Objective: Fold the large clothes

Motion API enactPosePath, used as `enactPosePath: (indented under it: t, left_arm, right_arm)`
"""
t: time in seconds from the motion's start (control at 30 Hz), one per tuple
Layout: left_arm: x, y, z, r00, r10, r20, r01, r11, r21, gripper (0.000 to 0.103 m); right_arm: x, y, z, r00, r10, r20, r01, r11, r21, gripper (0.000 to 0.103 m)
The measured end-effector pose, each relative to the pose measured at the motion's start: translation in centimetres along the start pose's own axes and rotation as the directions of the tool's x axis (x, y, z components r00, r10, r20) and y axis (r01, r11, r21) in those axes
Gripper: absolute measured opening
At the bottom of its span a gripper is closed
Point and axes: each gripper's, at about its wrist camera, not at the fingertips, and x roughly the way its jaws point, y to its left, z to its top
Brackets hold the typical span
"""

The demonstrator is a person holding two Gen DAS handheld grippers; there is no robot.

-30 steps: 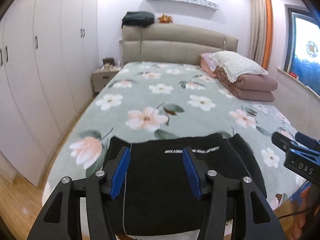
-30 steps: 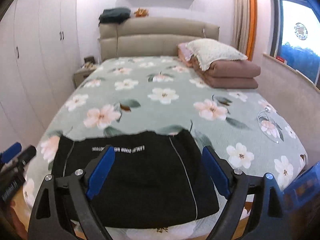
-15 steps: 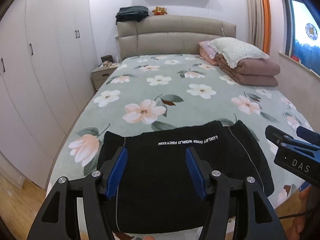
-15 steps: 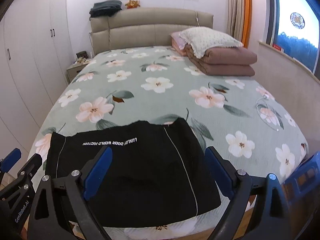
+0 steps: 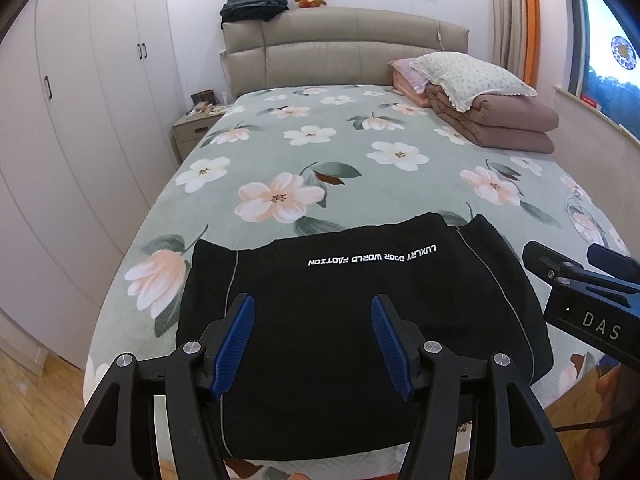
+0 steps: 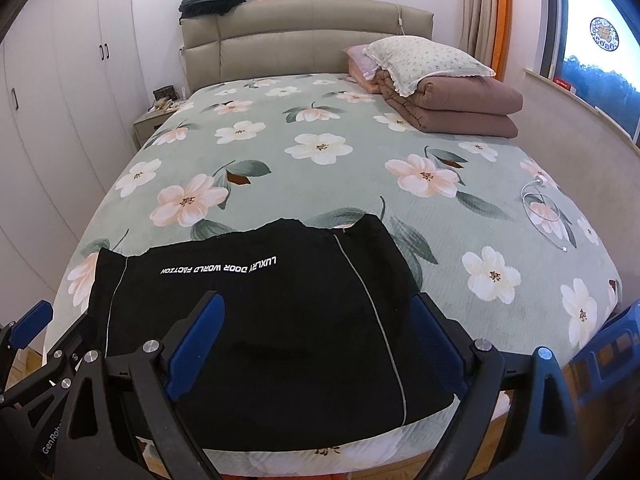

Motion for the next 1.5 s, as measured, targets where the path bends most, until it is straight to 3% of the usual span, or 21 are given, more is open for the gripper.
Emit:
enactPosePath:
  t: [0.37, 0.57, 0.77, 1.1, 1.3, 1.5]
  left_arm:
    - [-1.1, 0.4, -0.1, 1.000, 0.003, 0.016, -0.003, 1.000, -0.006, 0.064]
    - [-1.9, 0.0, -0.3, 0.999, 0.007, 0.047, -0.009, 0.999, 0.040, 0.064]
    - [-1.8, -0.3, -0.3, 0.999, -0.009, 0.031, 0.008, 0.999, 0.041, 0.064]
    - [-1.7, 0.8, -0.1, 1.000, 0.020, 0.020, -0.020, 1.000, 0.001, 0.064]
    - [-1.5, 1.2, 0.0, 0.994, 0.101, 0.040, -0.100, 0.995, -0.021, 0.064]
    - [-1.0, 1.7, 0.0, 0.994, 0.107, 0.026, -0.106, 0.993, -0.043, 0.064]
  right_arm:
    - [-0.1, 0.3, -0.3, 1.000, 0.013, -0.010, -0.013, 1.000, 0.006, 0.095]
    - [-0.3, 0.9, -0.5, 1.000, 0.018, -0.010, -0.018, 1.000, -0.003, 0.095]
    - [-0.6, 1.1, -0.6, 0.999, 0.033, -0.016, -0.033, 0.999, 0.003, 0.095]
    - [-0.6, 2.1, -0.7, 0.996, 0.080, -0.025, -0.080, 0.997, -0.004, 0.095]
    - [-0.6, 3.1, -0.7, 0.995, 0.095, -0.024, -0.096, 0.995, -0.036, 0.095]
    - [-0.2, 3.4, -0.7, 0.995, 0.099, -0.027, -0.100, 0.994, -0.037, 0.095]
